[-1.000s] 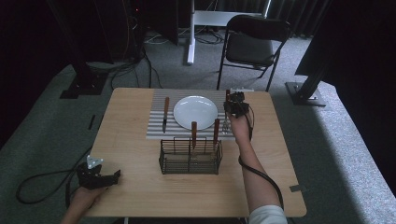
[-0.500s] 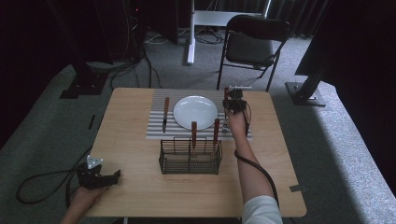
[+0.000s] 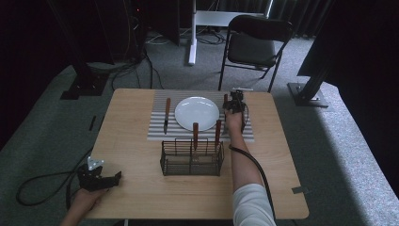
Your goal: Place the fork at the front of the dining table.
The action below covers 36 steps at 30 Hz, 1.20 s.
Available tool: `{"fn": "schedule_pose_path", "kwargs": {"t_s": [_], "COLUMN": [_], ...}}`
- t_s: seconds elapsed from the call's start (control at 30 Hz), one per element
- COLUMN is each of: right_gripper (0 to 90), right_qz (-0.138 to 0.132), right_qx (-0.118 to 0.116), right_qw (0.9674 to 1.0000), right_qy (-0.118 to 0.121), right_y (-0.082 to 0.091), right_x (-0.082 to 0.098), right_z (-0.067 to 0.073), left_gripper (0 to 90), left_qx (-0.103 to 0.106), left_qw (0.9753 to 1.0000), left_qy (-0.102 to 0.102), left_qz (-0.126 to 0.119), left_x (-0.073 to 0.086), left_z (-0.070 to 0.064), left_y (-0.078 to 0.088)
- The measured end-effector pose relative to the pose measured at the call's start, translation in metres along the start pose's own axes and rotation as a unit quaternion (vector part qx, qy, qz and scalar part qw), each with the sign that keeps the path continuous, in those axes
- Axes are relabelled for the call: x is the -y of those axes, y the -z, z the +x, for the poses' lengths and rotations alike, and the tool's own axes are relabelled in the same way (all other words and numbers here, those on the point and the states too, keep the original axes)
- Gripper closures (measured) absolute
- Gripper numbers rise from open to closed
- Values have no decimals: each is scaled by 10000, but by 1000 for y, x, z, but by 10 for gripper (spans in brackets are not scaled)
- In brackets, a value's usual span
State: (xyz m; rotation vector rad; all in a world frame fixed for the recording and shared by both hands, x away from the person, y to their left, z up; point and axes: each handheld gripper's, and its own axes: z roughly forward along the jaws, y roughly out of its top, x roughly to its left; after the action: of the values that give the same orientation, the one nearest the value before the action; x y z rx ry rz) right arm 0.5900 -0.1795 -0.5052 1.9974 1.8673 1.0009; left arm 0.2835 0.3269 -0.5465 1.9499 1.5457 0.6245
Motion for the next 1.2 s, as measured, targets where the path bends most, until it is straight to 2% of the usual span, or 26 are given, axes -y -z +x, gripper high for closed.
{"fn": "schedule_pose_path", "kwargs": {"t_s": [0.13,0.23,0.47,0.57,0.6,0.73,0.77,0.9,1.03,1.13,1.2], "right_gripper": [785,778,675,662,622,604,592,595,681,701,766], "right_qz": [104,145,310,318,318,320,337,295,322,357,423], "right_qx": [83,-39,16,-98,-195,-228,-203,-99,-8,-19,-13], "right_qw": [9999,9998,9995,9994,9993,9992,9988,9977,9954,9951,9952], "right_qy": [-42,-165,-65,-117,-85,108,279,595,906,923,886], "right_y": [-9,-12,-14,-10,-4,8,17,37,49,51,51], "right_x": [0,-1,0,1,2,8,14,30,47,54,59], "right_z": [-2,-4,-8,-9,-8,-2,2,8,13,12,9], "left_gripper": [0,0,0,0,0,0,0,0,0,0,0], "left_qx": [0,0,0,0,-1,-1,-1,-1,-1,-1,-1], "left_qw": [10000,10000,10000,10000,10000,10000,10000,10000,10000,10000,10000], "left_qy": [-1,-2,0,-1,0,-1,-1,-1,0,-1,1], "left_qz": [0,0,-1,0,0,1,1,1,4,5,1], "left_x": [0,0,0,0,0,0,0,0,0,0,0], "left_z": [0,0,0,0,0,0,0,0,0,0,0], "left_y": [0,0,0,0,0,0,0,0,0,0,0]}}
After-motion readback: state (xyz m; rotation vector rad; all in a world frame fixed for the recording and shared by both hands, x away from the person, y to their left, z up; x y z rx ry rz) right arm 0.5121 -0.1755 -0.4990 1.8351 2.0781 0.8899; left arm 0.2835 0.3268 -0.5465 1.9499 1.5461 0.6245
